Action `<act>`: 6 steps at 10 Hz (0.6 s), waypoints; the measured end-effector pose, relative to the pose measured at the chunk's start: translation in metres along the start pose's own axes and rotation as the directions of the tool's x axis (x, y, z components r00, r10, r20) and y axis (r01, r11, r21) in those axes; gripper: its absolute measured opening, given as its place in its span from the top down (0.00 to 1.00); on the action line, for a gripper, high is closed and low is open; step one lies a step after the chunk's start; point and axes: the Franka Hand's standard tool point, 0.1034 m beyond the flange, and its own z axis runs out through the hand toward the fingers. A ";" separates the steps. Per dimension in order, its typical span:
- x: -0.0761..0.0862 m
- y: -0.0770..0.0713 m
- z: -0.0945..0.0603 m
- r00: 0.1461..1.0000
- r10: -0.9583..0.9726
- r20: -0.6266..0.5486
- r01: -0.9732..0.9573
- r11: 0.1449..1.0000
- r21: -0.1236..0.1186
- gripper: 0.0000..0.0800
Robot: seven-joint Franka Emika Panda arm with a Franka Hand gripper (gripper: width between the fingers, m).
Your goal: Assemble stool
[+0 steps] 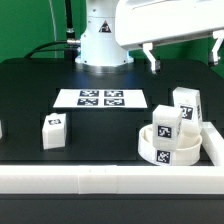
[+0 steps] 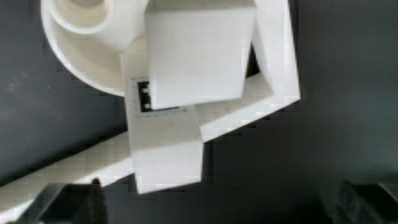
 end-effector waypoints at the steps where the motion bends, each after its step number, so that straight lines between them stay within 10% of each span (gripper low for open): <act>1: -0.003 0.001 0.001 0.999 0.005 0.032 -0.005 1.000 -0.002 0.19; 6: -0.019 0.009 0.012 0.959 -0.078 0.272 0.088 0.996 -0.025 0.19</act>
Offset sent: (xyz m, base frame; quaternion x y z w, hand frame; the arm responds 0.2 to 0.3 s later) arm -0.0090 -0.0031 -0.0278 -0.0415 -0.1089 -0.0999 0.9881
